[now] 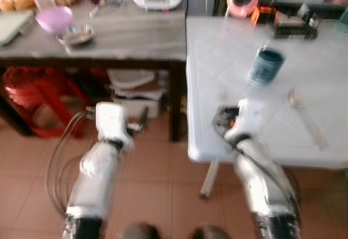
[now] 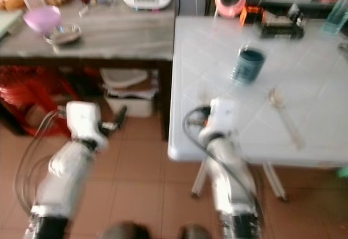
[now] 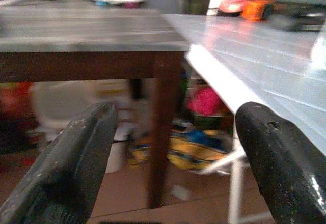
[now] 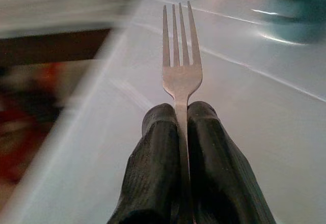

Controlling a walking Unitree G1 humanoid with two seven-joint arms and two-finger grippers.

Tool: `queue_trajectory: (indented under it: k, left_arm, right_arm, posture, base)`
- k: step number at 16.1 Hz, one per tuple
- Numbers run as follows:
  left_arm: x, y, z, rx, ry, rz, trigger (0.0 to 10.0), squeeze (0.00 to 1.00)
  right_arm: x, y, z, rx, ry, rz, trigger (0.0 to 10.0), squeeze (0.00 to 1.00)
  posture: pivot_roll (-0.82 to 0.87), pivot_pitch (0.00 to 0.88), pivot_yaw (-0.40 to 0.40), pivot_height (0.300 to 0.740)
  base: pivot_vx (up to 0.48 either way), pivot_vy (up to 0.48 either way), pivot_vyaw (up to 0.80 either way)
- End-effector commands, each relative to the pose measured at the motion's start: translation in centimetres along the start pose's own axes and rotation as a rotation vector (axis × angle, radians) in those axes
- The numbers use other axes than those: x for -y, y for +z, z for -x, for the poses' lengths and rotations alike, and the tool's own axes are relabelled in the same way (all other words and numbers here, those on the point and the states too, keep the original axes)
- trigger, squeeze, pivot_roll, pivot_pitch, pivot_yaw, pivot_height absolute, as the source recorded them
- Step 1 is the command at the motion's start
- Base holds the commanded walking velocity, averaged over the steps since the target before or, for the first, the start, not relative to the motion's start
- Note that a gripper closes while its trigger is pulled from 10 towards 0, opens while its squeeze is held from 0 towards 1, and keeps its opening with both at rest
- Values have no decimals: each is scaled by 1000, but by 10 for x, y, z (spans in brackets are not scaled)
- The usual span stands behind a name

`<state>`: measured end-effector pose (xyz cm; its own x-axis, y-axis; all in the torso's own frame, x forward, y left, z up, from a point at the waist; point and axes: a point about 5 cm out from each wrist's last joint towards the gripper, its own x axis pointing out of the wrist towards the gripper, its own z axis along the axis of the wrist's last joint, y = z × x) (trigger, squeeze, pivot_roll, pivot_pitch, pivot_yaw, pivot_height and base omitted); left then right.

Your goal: Setting the table

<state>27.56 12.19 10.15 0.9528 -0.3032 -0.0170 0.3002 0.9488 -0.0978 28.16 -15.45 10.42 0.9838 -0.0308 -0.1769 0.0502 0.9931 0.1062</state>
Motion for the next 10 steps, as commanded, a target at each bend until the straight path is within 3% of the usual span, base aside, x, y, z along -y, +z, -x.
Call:
queue_trajectory:
  k: [1,4,5,7,10]
  left_arm:
    - [-7,3,0,7,11,-28,10000,0]
    - [-5,2,1,7,0,-17,10000,0]
    - [-6,2,1,13,3,-19,10000,0]
    - [-7,3,0,22,6,-29,10000,0]
    - [-7,6,-1,42,6,-26,10000,0]
  right_arm:
    - [-4,5,-1,27,-8,-26,10000,0]
    - [1,9,-3,50,-27,-7,10000,0]
    - [-2,8,-3,37,7,-46,10000,0]
    - [-6,12,-1,75,48,-10,10000,0]
    - [-9,14,-1,99,68,-16,10000,0]
  posture:
    - [-31,0,11,740]
    - [-29,0,13,740]
    - [-28,0,11,740]
    - [-27,0,10,740]
    - [-27,0,12,740]
  base:
    - [0,465,0]
    - [0,464,0]
    - [0,461,0]
    - [0,452,0]
    - [330,262,0]
